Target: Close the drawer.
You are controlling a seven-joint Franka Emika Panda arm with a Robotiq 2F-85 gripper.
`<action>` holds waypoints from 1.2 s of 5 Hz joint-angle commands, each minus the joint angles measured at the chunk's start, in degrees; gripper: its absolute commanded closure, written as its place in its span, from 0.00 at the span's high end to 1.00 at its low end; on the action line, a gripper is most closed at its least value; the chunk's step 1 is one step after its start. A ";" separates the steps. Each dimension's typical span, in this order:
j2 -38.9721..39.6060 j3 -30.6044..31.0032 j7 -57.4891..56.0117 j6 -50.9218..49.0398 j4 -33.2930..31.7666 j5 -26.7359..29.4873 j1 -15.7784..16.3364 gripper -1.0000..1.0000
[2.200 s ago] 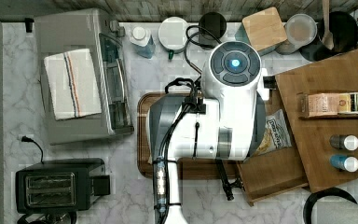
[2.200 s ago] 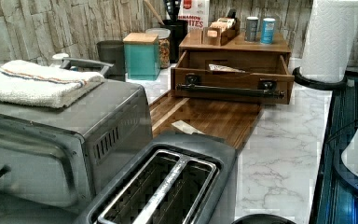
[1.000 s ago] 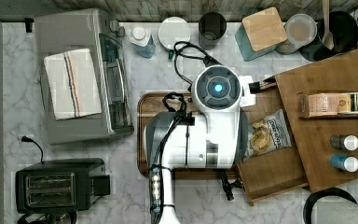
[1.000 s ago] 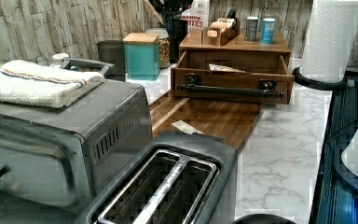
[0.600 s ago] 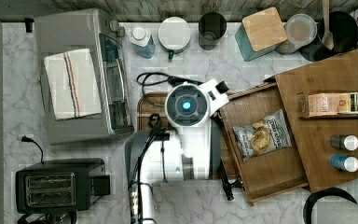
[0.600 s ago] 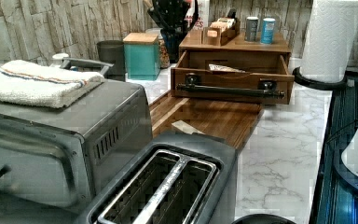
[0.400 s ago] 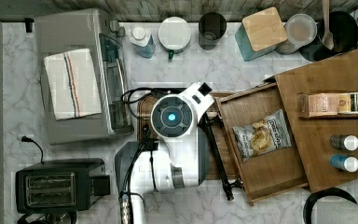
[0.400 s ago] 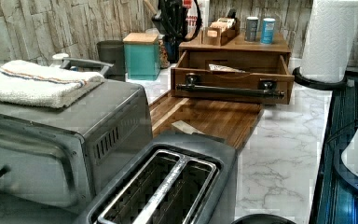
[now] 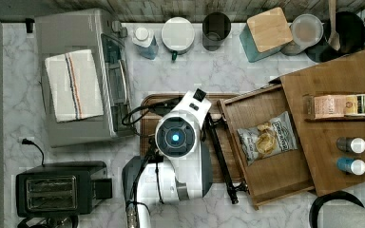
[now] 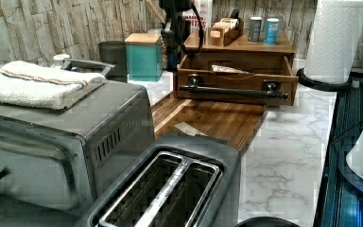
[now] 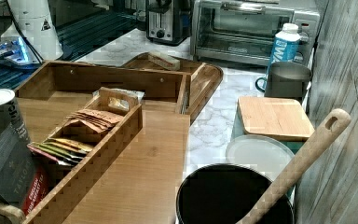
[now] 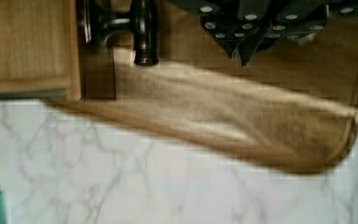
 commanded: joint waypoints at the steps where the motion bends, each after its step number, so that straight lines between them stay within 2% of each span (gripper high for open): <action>1: 2.24 0.02 2.34 5.98 -10.88 -5.94 -2.34 0.00; 2: 2.67 -3.54 0.87 6.46 -12.71 -7.24 -1.31 0.00; 3: 2.14 -3.57 -2.16 6.00 -14.26 -9.43 -4.64 0.00; 5: -4.34 -7.42 -9.61 6.68 -17.34 -10.48 -5.59 0.00; 6: -5.26 -9.23 -13.54 7.28 -17.03 -8.57 -5.57 0.00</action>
